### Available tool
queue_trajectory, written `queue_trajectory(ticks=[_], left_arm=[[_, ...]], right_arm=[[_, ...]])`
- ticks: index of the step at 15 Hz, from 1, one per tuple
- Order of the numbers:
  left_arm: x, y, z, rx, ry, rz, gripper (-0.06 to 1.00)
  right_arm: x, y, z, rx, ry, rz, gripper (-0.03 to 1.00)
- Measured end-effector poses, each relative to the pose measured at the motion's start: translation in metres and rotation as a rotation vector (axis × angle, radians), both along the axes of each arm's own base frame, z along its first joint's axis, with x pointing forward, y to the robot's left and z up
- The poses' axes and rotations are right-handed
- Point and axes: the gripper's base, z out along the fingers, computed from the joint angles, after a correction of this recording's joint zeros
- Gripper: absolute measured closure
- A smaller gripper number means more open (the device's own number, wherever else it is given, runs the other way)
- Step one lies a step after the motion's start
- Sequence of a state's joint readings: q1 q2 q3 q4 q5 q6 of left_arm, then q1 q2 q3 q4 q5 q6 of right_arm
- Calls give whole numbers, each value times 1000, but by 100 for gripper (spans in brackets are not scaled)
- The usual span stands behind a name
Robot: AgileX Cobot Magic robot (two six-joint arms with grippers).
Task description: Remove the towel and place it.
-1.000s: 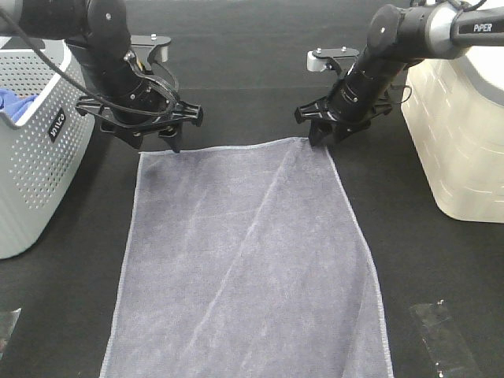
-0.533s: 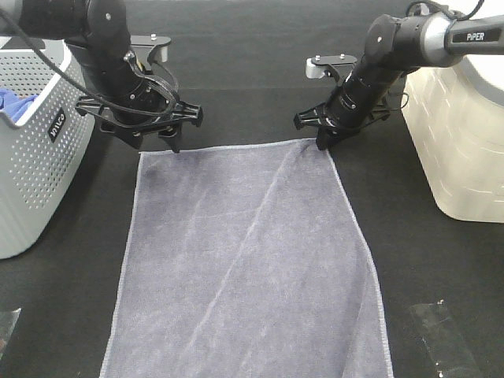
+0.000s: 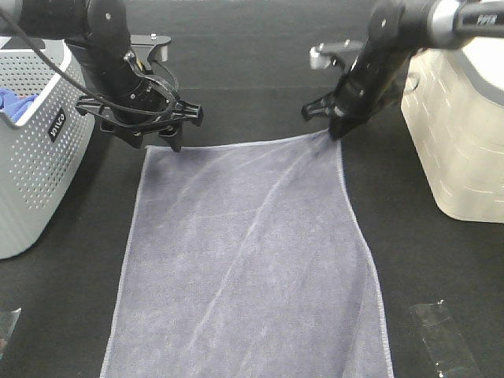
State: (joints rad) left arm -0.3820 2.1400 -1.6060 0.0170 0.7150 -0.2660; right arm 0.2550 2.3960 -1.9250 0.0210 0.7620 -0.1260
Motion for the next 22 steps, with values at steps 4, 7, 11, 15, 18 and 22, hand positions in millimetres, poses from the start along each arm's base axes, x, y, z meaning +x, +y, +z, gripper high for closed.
queue_trajectory(ticks=[4, 7, 11, 15, 18, 22], left_arm=[[5, -2, 3, -23, -61, -2, 34], [16, 3, 1, -29, -137, 49, 34], [25, 8, -24, 4, -63, 86, 34], [35, 10, -41, 45, 15, 96, 34], [48, 12, -51, 43, 19, 114, 34], [51, 11, -71, 35, 54, 125, 37]], right_arm=[[3, -5, 13, -50, -25, -27, 97], [3, -5, 13, -56, -22, -26, 97], [3, -5, 13, -56, -22, -26, 97], [3, -5, 13, -57, -21, -26, 97], [3, -5, 13, -57, -21, -26, 97], [3, -5, 13, -57, -21, -26, 97]])
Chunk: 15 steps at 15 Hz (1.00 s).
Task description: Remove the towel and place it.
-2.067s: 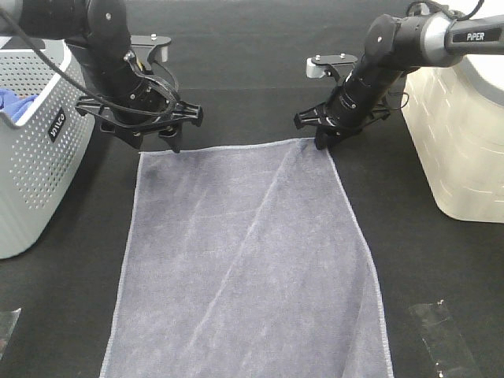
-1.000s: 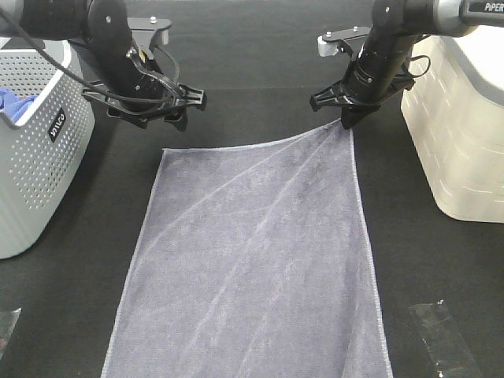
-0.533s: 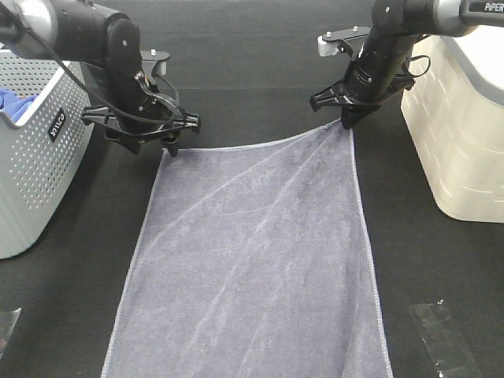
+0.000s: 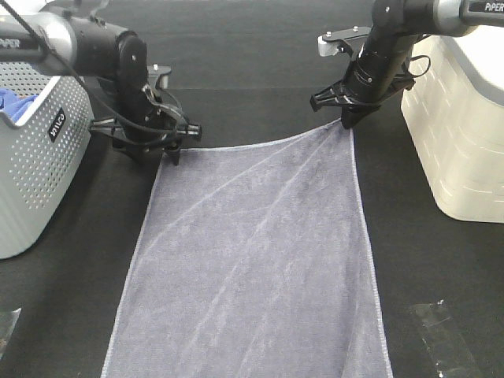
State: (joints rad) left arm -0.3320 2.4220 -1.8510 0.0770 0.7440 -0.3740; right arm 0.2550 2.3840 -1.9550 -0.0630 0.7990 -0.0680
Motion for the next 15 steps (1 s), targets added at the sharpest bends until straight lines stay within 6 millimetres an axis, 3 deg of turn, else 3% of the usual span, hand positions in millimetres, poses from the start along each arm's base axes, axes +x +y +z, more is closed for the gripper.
queue_trajectory(ticks=[4, 5, 8, 11, 15], left_arm=[[2, -1, -1, -10, -10, 2, 53], [3, -2, -1, -14, -20, 1, 67], [5, -3, -2, 2, -54, -72, 93], [9, -4, 3, 19, -81, -121, 94], [29, -4, 37, 87, -198, -164, 94]], right_arm=[[0, 0, 0, 0, 0, 0, 97], [0, 0, 0, 0, 0, 0, 97], [0, 0, 0, 0, 0, 0, 97], [0, 0, 0, -3, -1, 1, 97], [6, -2, 11, -41, -52, 17, 97]])
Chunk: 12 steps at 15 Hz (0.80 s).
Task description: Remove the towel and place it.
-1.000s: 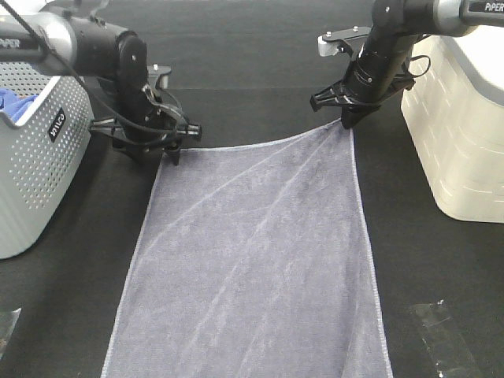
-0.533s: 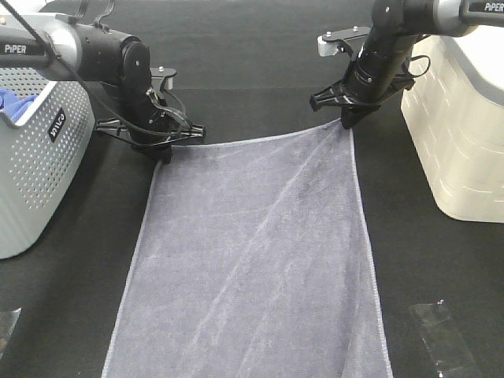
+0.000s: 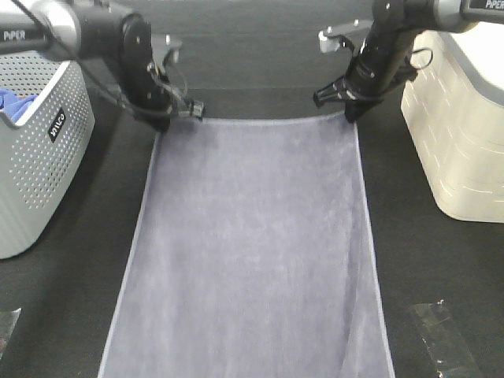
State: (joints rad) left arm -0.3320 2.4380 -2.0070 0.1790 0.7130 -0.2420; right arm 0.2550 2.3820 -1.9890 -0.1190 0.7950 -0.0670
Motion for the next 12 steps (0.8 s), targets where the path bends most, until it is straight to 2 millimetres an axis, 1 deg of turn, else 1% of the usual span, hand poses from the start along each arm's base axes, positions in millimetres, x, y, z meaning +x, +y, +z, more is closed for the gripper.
queue_trajectory(ticks=[2, 4, 5, 6, 8, 11, 12], left_arm=[[10, 1, 20, 48, -89, -26, 94], [17, 3, 29, 100, -166, -55, 94], [20, 6, 32, 107, -201, -55, 94], [27, 18, 35, 87, -251, -18, 94], [37, 32, 40, 39, -335, 6, 94], [48, 39, 46, 7, -466, -26, 94], [51, 39, 43, -2, -497, -41, 94]], right_arm=[[8, 2, 12, 12, -85, 10, 97], [14, 4, 17, 31, -160, 21, 97], [17, 5, 19, 37, -195, 26, 97], [22, 6, 22, 41, -263, 41, 97], [28, 10, 28, 56, -361, 66, 97], [37, 12, 37, 54, -502, 110, 97], [39, 12, 40, 54, -542, 121, 97]])
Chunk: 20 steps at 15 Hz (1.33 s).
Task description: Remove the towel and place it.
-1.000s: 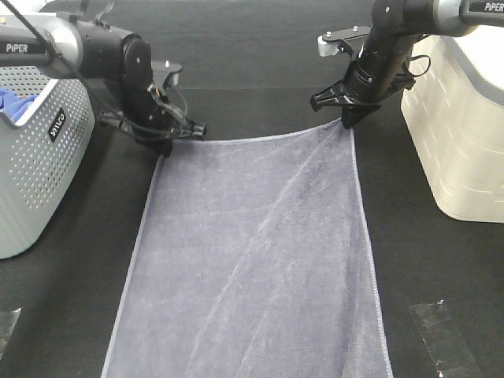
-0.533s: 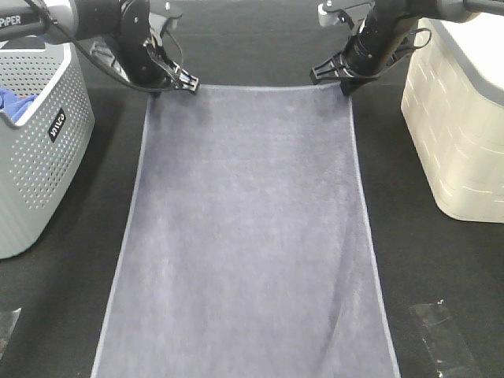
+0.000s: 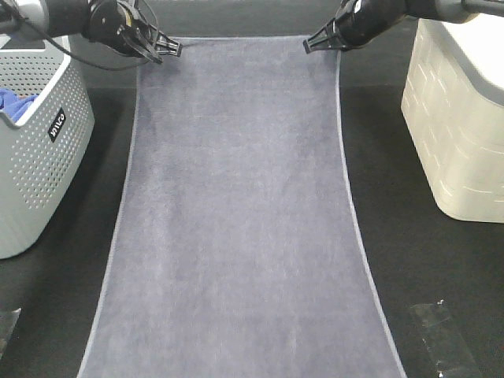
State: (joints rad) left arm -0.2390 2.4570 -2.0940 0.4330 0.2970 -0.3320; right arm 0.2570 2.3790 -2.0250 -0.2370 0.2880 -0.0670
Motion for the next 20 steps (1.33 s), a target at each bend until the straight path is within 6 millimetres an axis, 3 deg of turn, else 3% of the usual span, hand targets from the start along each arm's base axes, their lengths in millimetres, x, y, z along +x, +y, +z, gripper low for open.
queue_trajectory(ticks=[4, 7, 12, 15, 17, 18, 20], left_arm=[[9, -3, -24, -27, -71, -54, 94], [18, -9, -35, -54, -140, -88, 94], [32, -6, -79, -72, -160, -100, 94], [33, -3, -95, -75, -149, -97, 94], [33, -3, -95, -79, -157, -100, 94], [34, -3, -94, -79, -159, -100, 92], [34, -3, -95, -79, -159, -100, 74]], right_arm=[[9, -3, -4, 6, -101, 26, 97], [18, -7, -37, 18, -115, 32, 97], [28, -13, -90, 47, -162, 50, 97], [31, -19, -108, 52, -163, 47, 97], [30, -19, -113, 51, -157, 47, 95], [31, -18, -112, 54, -165, 49, 89], [31, -18, -110, 66, -178, 47, 66]])
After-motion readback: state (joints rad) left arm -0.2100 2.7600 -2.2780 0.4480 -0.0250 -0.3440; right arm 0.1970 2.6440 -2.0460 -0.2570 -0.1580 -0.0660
